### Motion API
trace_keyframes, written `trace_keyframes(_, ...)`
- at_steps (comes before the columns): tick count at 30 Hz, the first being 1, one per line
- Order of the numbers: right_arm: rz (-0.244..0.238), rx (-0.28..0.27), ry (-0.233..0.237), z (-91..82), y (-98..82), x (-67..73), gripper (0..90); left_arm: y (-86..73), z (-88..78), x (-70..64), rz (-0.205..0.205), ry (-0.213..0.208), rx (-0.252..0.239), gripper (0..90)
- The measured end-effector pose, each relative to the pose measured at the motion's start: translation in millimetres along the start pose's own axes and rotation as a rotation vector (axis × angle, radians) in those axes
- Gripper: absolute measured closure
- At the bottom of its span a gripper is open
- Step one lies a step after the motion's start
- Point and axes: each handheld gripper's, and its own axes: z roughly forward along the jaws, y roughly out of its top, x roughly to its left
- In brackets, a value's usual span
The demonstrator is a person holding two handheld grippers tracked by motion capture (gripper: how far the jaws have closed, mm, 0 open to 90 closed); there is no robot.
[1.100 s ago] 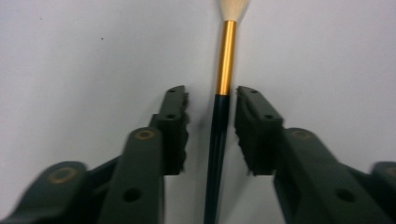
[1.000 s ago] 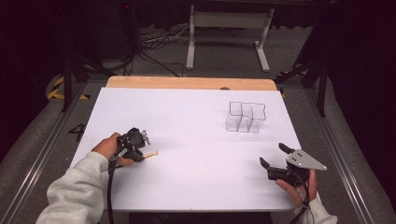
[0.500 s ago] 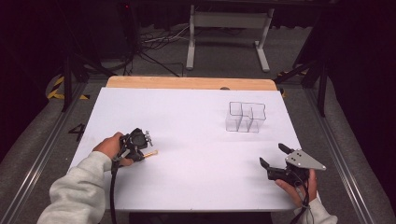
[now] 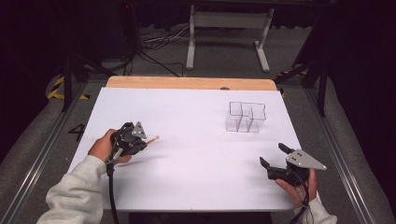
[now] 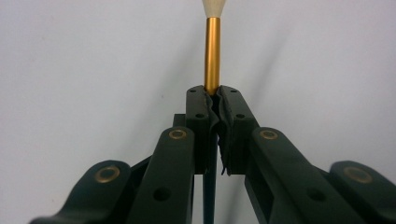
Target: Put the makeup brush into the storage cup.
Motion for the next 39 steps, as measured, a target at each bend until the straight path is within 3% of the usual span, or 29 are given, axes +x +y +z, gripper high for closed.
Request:
trace_keyframes(7,0.003,-0.004,-0.002,0.4,-0.1,-0.6,13.5,1.2,-14.0,1.5,-0.028,0.018,-0.179,83.6)
trace_keyframes(14,0.005,-0.006,-0.007,-0.1,0.2,-1.9,13.5,-2.2,-22.8,3.3,-0.075,0.031,-0.323,83.6)
trace_keyframes(16,0.006,-0.007,-0.006,0.0,0.2,-2.0,13.5,-2.6,-23.6,3.5,-0.077,0.037,-0.335,83.5)
trace_keyframes(18,0.005,-0.006,-0.007,0.1,0.3,-1.7,13.5,-4.1,-26.4,3.3,-0.087,0.040,-0.389,83.6)
trace_keyframes(23,0.008,-0.009,-0.005,0.1,0.3,-2.2,13.5,-3.6,-29.9,0.8,-0.087,0.040,-0.465,83.6)
trace_keyframes(24,0.008,-0.010,-0.006,0.2,0.3,-2.3,13.5,-2.7,-31.1,-0.7,-0.094,0.042,-0.509,83.6)
trace_keyframes(25,0.008,-0.010,-0.006,0.2,0.3,-2.3,13.5,-2.7,-31.1,-0.7,-0.094,0.042,-0.509,83.6)
trace_keyframes(29,0.016,-0.024,0.010,0.3,0.7,-2.4,13.5,2.0,-30.3,-4.5,-0.099,0.020,-0.583,83.6)
trace_keyframes(39,0.036,-0.058,0.025,7.5,5.2,-2.0,13.1,15.1,-20.5,-7.3,-0.102,-0.012,-0.683,83.6)
